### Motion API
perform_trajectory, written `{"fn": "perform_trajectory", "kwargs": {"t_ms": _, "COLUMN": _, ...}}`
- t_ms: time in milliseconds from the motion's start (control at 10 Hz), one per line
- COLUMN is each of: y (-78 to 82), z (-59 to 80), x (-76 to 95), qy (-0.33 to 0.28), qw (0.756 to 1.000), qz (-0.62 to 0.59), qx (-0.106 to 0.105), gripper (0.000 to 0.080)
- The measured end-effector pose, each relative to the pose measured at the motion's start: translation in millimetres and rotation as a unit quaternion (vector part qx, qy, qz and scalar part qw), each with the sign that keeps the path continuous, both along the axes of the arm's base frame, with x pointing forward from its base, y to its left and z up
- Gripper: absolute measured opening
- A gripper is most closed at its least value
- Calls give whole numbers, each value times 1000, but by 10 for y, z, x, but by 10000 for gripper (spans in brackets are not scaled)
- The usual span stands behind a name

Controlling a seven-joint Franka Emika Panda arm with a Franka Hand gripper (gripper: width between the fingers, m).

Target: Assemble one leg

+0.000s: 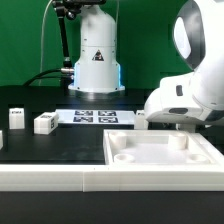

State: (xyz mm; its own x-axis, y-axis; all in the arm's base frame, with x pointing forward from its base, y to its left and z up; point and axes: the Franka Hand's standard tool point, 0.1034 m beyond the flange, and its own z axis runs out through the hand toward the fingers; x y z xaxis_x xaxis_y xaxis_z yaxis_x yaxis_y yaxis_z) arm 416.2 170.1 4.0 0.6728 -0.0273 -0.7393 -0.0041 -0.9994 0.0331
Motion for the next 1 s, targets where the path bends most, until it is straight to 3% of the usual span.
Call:
{"fn": "perform_trajectory", "kwargs": {"t_ms": 100, "y": 4, "z": 0, "x": -2, "qy": 0, "qw": 1000, "qz": 0, "qx": -1, "gripper": 649}}
{"fn": "perform_trajectory", "kwargs": {"t_ms": 400, "y": 1, "z": 0, "x": -1, "qy": 0, "qw": 1000, "qz": -1, "qx": -1, "gripper": 288}}
{"fn": "perform_trajectory", "kwargs": {"t_ms": 1000, "y": -5, "z": 17, "x": 11, "qy": 0, "qw": 1000, "qz": 0, "qx": 0, "gripper": 289}}
